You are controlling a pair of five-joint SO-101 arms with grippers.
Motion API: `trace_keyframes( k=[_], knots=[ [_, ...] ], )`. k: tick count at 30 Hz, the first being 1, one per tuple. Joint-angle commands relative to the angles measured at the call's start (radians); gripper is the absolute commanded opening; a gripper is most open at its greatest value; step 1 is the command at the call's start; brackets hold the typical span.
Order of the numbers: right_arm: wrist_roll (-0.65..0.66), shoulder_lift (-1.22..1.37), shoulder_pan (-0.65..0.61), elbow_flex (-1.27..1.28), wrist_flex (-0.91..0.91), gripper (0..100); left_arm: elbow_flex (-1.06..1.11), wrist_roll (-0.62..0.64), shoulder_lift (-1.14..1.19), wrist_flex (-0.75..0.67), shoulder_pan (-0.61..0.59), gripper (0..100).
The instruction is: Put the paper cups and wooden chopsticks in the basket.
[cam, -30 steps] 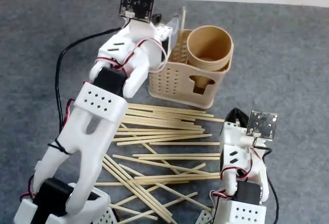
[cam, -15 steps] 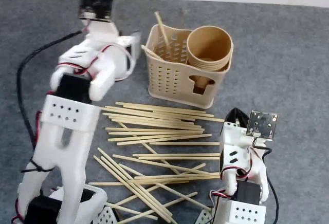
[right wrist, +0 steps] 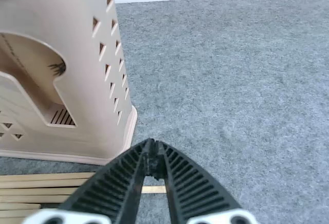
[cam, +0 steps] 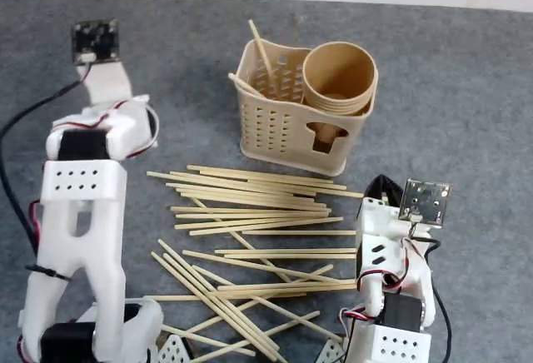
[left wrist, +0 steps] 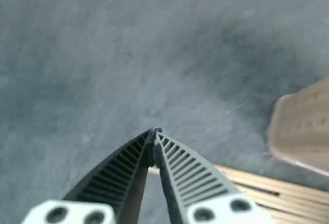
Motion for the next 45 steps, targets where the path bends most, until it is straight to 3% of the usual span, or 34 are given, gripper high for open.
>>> trace_keyframes(
  k=[1,9,20,25,31,37,45],
  knots=[
    [0.011,-0.015,0.004,0.015,-0.004,0.9,0.059,0.012,-0.038,-0.003,-0.051,1],
    [0.146,-0.015,-0.076,-0.174,0.243,0.9,0.265,0.054,-0.038,-0.255,-0.093,1],
    [0.305,-0.001,-0.323,-0.423,0.490,0.9,0.295,0.054,-0.028,-0.295,-0.151,1],
    [0.307,0.179,-0.420,-0.510,0.503,0.9,0.349,0.055,-0.028,-0.405,-0.166,1],
    [0.307,0.458,-0.618,-0.608,0.506,1.6,0.351,0.055,-0.028,-0.411,-0.183,1],
    [0.304,0.656,-0.819,-0.619,0.499,13.9,0.351,0.057,-0.028,-0.416,-0.214,1],
    [0.298,0.857,-1.043,-0.618,0.446,14.2,0.348,0.057,-0.028,-0.416,-0.216,1]
  ],
)
